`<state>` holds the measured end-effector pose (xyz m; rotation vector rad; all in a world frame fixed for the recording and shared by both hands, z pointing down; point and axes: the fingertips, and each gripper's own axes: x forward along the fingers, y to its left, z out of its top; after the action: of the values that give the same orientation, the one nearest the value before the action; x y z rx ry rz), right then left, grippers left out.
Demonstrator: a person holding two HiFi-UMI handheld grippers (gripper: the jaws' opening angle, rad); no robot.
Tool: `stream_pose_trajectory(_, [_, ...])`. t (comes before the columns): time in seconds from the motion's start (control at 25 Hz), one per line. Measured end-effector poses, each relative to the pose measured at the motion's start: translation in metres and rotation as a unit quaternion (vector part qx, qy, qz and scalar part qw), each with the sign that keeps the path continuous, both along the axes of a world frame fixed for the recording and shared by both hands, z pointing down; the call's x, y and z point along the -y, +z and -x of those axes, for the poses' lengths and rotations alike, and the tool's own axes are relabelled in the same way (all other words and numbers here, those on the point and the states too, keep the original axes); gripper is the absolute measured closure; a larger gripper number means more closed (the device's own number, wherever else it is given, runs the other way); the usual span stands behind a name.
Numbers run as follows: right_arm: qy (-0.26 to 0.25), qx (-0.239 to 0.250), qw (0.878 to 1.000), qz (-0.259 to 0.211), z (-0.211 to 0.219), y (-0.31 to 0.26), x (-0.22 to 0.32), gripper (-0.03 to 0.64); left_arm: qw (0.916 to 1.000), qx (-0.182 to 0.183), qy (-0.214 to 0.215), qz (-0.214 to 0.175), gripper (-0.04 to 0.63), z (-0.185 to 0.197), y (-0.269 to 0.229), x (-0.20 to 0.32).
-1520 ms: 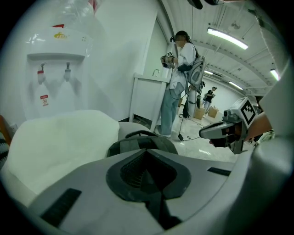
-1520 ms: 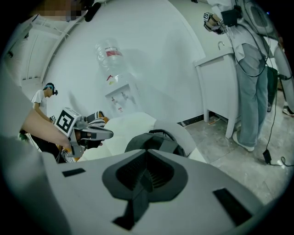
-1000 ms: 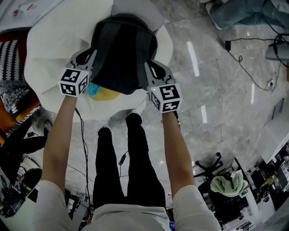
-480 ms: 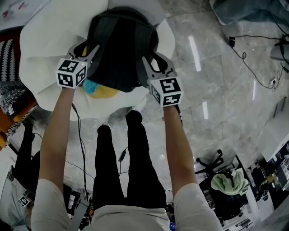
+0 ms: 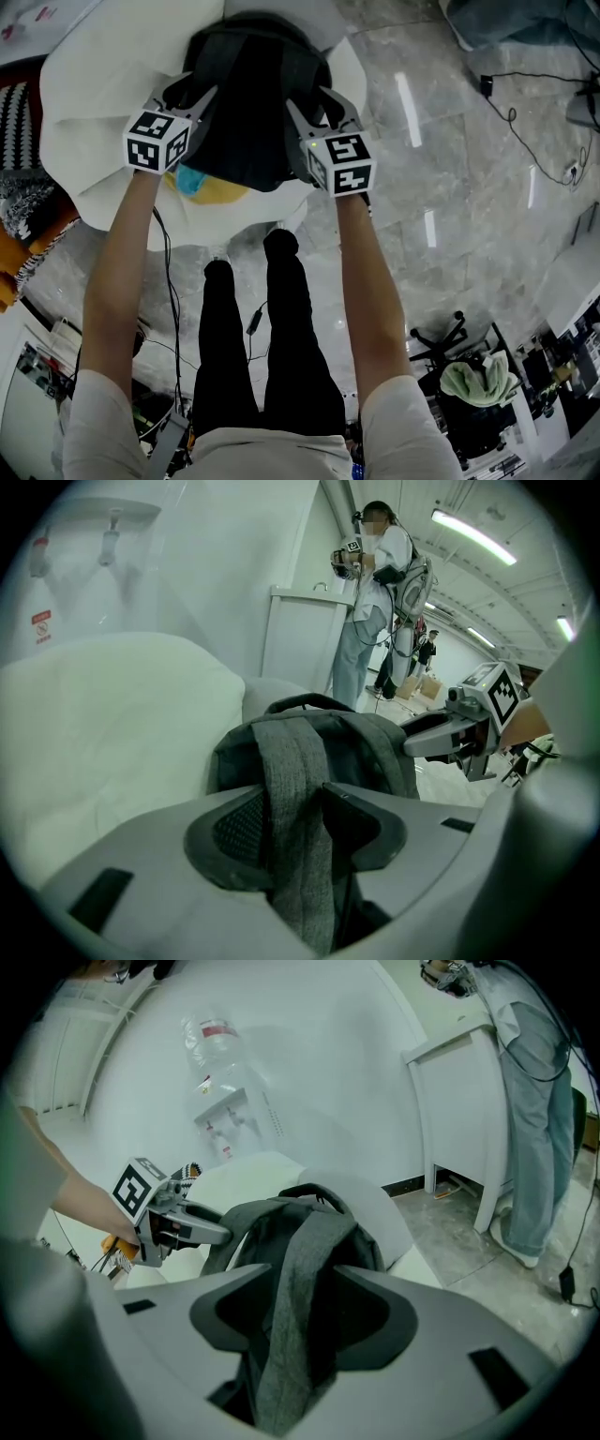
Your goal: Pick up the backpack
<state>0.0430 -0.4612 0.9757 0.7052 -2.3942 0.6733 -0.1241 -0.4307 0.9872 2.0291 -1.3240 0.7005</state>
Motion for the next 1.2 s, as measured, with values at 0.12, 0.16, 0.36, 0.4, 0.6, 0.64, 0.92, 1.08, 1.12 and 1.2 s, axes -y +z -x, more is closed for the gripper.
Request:
stream_pose_trajectory(0.12, [0.003, 0.004, 1.000, 0.002, 0.005, 0.003, 0.004, 0.442, 1.0000, 0.000, -0.001, 0.003, 0.431, 0.000, 0.002, 0.000])
stream_pose_trajectory(0.16, [0.001, 0.002, 1.000, 0.004, 0.006, 0.004, 0.005, 0.442, 1.0000, 0.000, -0.001, 0.004, 0.431, 0.000, 0.002, 0.000])
stream_pose_trajectory(0.36, [-0.005, 0.005, 1.000, 0.021, 0.011, 0.008, 0.000, 0.454, 1.0000, 0.001, 0.000, 0.003, 0.486, -0.001, -0.002, -0.003])
stream_pose_trajectory(0.4, [-0.001, 0.006, 1.000, 0.021, 0.010, 0.006, 0.000, 0.503, 1.0000, 0.000, 0.000, 0.003, 0.496, -0.002, -0.003, -0.004])
stream_pose_trajectory(0.6, [0.007, 0.014, 1.000, 0.023, 0.009, -0.005, 0.000, 0.549, 1.0000, -0.001, 0.004, -0.001, 0.543, -0.006, -0.014, -0.006])
stream_pose_trajectory(0.64, [0.008, 0.016, 1.000, 0.023, 0.010, -0.008, 0.000, 0.555, 1.0000, 0.000, 0.005, -0.003, 0.546, -0.006, -0.017, -0.006])
stream_pose_trajectory(0.92, [0.011, 0.034, 0.999, 0.023, 0.015, -0.038, -0.009, 0.575, 0.9999, -0.006, 0.005, -0.014, 0.557, -0.005, -0.044, -0.013])
stream_pose_trajectory(1.08, [0.012, 0.038, 0.999, 0.021, 0.014, -0.056, -0.022, 0.577, 0.9998, -0.013, 0.006, -0.017, 0.557, -0.005, -0.060, -0.026])
stream_pose_trajectory(1.12, [0.012, 0.039, 0.999, 0.020, 0.014, -0.060, -0.025, 0.577, 0.9997, -0.014, 0.007, -0.018, 0.557, -0.005, -0.064, -0.030])
stream_pose_trajectory(1.2, [0.012, 0.041, 0.999, 0.022, 0.013, -0.069, -0.033, 0.577, 0.9996, -0.018, 0.005, -0.020, 0.557, -0.006, -0.073, -0.037])
